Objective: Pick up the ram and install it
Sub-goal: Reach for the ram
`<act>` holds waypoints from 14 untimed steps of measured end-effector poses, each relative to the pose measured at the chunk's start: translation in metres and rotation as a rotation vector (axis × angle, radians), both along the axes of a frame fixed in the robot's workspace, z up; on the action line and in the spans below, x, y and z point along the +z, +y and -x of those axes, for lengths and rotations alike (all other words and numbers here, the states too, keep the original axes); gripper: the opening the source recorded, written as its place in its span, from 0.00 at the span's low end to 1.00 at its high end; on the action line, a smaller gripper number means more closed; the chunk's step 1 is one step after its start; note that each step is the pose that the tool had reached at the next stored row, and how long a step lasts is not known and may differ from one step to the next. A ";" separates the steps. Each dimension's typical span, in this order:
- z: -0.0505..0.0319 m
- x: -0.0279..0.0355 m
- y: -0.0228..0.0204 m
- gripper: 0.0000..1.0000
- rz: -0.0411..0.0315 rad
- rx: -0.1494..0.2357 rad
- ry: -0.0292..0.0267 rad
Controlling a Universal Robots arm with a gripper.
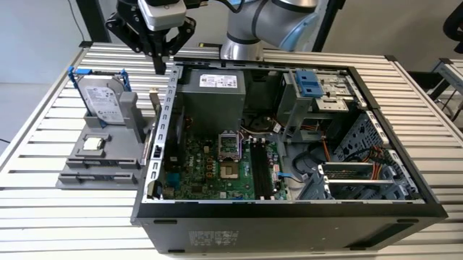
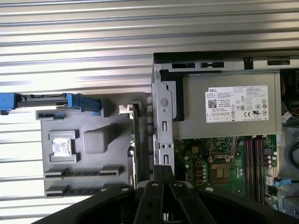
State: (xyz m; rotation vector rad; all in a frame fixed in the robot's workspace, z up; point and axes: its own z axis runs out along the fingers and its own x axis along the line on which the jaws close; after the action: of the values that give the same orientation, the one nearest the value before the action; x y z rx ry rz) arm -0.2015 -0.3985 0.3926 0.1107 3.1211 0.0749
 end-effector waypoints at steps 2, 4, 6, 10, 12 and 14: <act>0.0033 0.0000 0.0000 0.00 0.0001 0.000 0.0001; 0.0066 0.0000 0.0001 0.00 0.0000 0.000 0.0000; 0.0099 0.0000 0.0001 0.00 0.0001 0.000 0.0001; 0.0171 0.0000 0.0002 0.00 0.0000 0.000 0.0001; 0.0206 0.0000 0.0002 0.00 0.0000 0.000 0.0000; 0.0244 0.0000 0.0002 0.00 0.0001 0.000 0.0000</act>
State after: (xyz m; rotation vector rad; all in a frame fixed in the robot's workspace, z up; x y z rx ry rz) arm -0.2258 -0.3983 0.3926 0.1107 3.1212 0.0748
